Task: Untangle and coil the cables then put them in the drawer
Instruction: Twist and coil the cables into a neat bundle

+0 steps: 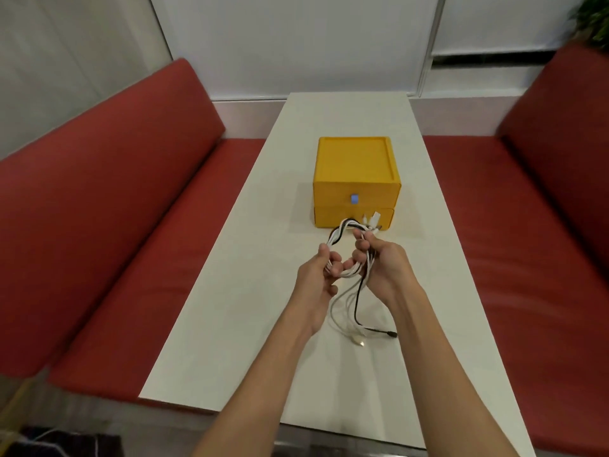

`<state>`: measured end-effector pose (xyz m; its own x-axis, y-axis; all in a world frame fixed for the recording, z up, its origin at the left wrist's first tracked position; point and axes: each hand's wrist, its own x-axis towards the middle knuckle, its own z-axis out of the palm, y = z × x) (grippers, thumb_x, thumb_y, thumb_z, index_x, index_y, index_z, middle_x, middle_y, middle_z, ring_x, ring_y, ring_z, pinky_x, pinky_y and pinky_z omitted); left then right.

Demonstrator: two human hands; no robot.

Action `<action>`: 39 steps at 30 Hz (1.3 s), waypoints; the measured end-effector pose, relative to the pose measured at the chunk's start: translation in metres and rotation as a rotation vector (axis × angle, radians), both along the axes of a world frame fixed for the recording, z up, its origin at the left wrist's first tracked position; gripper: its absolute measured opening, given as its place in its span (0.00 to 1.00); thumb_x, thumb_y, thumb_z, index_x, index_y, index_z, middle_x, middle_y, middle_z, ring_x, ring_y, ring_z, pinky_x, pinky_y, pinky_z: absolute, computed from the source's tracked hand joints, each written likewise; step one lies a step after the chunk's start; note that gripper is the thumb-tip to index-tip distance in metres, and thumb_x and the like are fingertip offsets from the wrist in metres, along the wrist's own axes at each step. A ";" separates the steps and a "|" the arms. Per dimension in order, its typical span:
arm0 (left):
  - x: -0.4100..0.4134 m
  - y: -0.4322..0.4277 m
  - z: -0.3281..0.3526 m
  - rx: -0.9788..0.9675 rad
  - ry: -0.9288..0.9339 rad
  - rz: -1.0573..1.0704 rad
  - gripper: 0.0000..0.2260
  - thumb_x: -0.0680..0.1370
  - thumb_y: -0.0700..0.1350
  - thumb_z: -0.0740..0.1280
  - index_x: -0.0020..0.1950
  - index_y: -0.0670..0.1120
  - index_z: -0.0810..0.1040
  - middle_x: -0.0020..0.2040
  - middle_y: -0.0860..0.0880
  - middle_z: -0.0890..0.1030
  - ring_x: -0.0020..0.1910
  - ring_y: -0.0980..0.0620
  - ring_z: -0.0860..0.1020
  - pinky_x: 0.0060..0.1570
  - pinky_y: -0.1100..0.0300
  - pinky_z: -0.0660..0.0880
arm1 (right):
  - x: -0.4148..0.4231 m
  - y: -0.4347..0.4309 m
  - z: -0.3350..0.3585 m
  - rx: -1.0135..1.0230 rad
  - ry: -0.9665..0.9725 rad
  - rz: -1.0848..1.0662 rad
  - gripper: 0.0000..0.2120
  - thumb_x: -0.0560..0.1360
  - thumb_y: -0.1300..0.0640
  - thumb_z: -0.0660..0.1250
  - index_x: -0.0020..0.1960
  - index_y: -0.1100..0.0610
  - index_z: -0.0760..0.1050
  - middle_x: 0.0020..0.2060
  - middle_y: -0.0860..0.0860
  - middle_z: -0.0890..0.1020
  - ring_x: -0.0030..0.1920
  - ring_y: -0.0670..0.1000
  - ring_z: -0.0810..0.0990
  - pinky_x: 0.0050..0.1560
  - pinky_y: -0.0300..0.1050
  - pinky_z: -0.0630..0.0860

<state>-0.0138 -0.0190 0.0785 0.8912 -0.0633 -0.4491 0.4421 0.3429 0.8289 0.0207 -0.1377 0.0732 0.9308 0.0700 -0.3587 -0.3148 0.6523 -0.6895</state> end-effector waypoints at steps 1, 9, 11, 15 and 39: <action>-0.003 0.000 -0.001 -0.017 0.009 -0.004 0.16 0.83 0.53 0.56 0.39 0.47 0.70 0.27 0.53 0.68 0.42 0.61 0.82 0.34 0.60 0.58 | 0.000 0.001 -0.001 0.018 0.001 -0.002 0.12 0.82 0.58 0.55 0.49 0.62 0.75 0.26 0.47 0.70 0.24 0.46 0.66 0.34 0.43 0.64; -0.014 0.026 -0.004 -0.086 0.069 -0.076 0.12 0.77 0.53 0.65 0.44 0.44 0.77 0.33 0.48 0.80 0.41 0.53 0.82 0.42 0.58 0.71 | -0.008 0.003 0.008 -0.441 -0.181 0.204 0.11 0.81 0.59 0.59 0.50 0.66 0.77 0.28 0.50 0.69 0.26 0.47 0.66 0.28 0.39 0.68; -0.006 0.033 -0.004 0.210 -0.065 -0.089 0.14 0.77 0.52 0.68 0.56 0.43 0.77 0.42 0.46 0.84 0.40 0.50 0.84 0.43 0.58 0.77 | -0.010 0.006 0.009 -0.600 -0.216 0.205 0.12 0.80 0.59 0.61 0.49 0.67 0.78 0.28 0.50 0.70 0.26 0.48 0.68 0.29 0.39 0.70; 0.007 0.034 -0.001 0.706 -0.469 -0.120 0.08 0.79 0.48 0.66 0.50 0.44 0.78 0.42 0.46 0.83 0.38 0.50 0.84 0.45 0.49 0.81 | -0.013 0.011 0.015 -0.637 -0.238 0.125 0.13 0.80 0.59 0.61 0.51 0.68 0.78 0.29 0.51 0.70 0.26 0.48 0.67 0.30 0.41 0.73; 0.018 0.074 0.007 0.328 -0.299 -0.363 0.10 0.80 0.45 0.66 0.46 0.40 0.82 0.32 0.50 0.77 0.28 0.56 0.71 0.34 0.62 0.73 | -0.026 0.000 0.022 -0.801 -0.303 0.458 0.13 0.78 0.55 0.65 0.51 0.65 0.82 0.30 0.50 0.73 0.30 0.49 0.70 0.36 0.41 0.68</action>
